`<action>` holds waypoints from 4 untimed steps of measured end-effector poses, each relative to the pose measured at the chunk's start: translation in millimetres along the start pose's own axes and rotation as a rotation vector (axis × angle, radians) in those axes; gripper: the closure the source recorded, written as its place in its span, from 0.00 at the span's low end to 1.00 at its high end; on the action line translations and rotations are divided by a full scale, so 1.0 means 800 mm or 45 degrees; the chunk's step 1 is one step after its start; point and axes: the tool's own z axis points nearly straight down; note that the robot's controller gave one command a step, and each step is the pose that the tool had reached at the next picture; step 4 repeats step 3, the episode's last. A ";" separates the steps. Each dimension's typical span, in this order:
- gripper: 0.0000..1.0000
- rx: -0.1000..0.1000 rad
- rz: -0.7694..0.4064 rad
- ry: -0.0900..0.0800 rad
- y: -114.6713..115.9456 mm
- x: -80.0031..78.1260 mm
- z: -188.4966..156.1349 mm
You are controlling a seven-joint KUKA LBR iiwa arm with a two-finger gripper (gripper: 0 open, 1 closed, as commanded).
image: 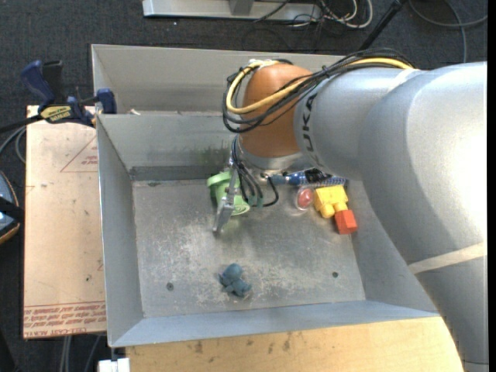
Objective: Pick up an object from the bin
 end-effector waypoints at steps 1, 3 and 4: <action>0.00 0.009 -0.003 0.012 0.002 -0.003 -0.003; 1.00 0.009 -0.005 0.010 0.005 -0.008 -0.126; 1.00 0.009 -0.005 0.010 0.005 -0.008 -0.126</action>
Offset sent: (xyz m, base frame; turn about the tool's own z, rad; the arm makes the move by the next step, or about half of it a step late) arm 0.0000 0.0000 0.0000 -0.0001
